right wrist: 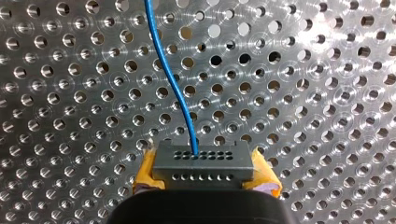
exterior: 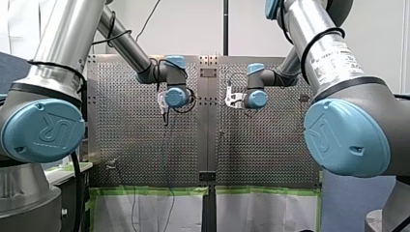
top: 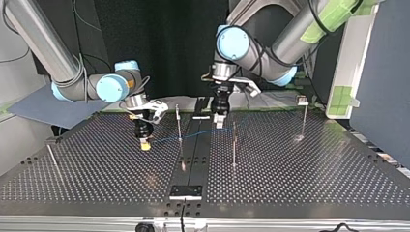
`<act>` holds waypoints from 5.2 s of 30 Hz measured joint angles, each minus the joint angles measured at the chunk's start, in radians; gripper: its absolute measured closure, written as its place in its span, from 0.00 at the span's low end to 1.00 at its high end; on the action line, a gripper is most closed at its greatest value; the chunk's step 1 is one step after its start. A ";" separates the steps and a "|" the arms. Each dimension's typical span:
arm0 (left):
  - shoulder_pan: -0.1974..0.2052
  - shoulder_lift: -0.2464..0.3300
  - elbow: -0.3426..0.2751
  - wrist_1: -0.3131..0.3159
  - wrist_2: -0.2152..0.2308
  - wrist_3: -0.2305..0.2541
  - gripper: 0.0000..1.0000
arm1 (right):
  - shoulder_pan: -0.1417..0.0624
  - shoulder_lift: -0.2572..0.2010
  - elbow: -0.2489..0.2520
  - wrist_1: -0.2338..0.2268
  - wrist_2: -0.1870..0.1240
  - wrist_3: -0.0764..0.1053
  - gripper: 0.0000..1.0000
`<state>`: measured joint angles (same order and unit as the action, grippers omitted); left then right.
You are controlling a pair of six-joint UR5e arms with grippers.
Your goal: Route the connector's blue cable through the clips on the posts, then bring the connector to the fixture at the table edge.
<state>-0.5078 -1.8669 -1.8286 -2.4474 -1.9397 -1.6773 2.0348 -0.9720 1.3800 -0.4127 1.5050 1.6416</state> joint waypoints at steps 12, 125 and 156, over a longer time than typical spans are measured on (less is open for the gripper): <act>0.007 -0.005 0.032 -0.039 -0.029 0.004 0.00 | 0.001 0.000 0.000 0.000 0.001 0.000 1.00; -0.031 -0.194 0.086 0.005 -0.013 0.069 1.00 | 0.018 -0.001 0.160 0.024 0.120 -0.052 1.00; -0.035 -0.251 0.015 0.074 0.037 0.052 1.00 | 0.040 -0.025 0.325 -0.077 0.141 -0.055 1.00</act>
<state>-0.5432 -2.1178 -1.8137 -2.3732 -1.9029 -1.6256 2.0747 -0.9973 1.7055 -0.4902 1.6460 1.5869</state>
